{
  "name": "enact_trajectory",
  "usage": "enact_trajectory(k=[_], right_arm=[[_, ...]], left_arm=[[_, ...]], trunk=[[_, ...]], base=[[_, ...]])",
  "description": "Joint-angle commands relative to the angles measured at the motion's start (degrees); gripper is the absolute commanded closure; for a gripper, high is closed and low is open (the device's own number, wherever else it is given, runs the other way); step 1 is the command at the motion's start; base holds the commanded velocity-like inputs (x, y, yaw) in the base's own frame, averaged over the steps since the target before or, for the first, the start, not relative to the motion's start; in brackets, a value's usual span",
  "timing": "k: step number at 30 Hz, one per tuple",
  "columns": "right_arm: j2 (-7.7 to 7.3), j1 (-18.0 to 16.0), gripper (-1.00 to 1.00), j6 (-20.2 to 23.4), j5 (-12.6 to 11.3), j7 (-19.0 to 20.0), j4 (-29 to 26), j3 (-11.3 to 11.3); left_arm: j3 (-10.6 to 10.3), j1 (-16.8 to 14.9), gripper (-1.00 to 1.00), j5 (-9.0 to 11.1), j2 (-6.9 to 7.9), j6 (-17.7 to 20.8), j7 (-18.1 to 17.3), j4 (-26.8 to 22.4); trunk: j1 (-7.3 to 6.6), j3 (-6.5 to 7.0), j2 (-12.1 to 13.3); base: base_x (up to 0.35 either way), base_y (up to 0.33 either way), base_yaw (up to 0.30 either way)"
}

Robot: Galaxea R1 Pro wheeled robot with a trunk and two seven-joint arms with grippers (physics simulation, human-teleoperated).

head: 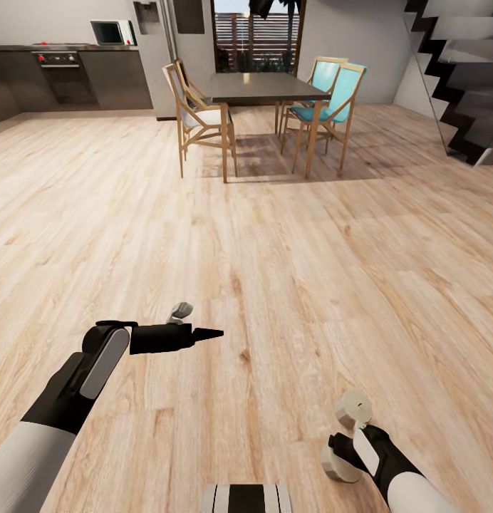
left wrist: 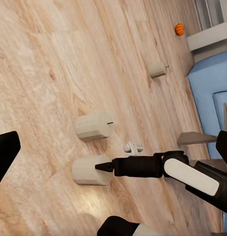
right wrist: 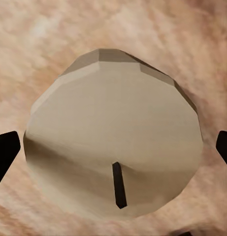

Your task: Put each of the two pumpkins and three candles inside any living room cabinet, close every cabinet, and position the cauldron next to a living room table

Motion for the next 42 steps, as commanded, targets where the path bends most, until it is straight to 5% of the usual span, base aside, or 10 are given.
enact_trajectory(k=[1, 42], right_arm=[[0.02, 0.0, -1.00, 0.2, -0.6, -0.4, -0.1, -0.1], [0.16, 0.0, -1.00, 0.1, -0.8, -0.1, 0.0, 0.0]], left_arm=[[0.0, 0.0, -1.00, -0.1, 0.02, 0.2, -0.2, 0.0], [0.0, 0.0, -1.00, -0.2, 0.00, 0.2, -0.2, 0.0]], trunk=[[-0.01, -0.04, 0.0], [0.12, -1.15, -0.1]], base=[[0.000, 0.000, 0.000], [0.000, 0.000, 0.000]])
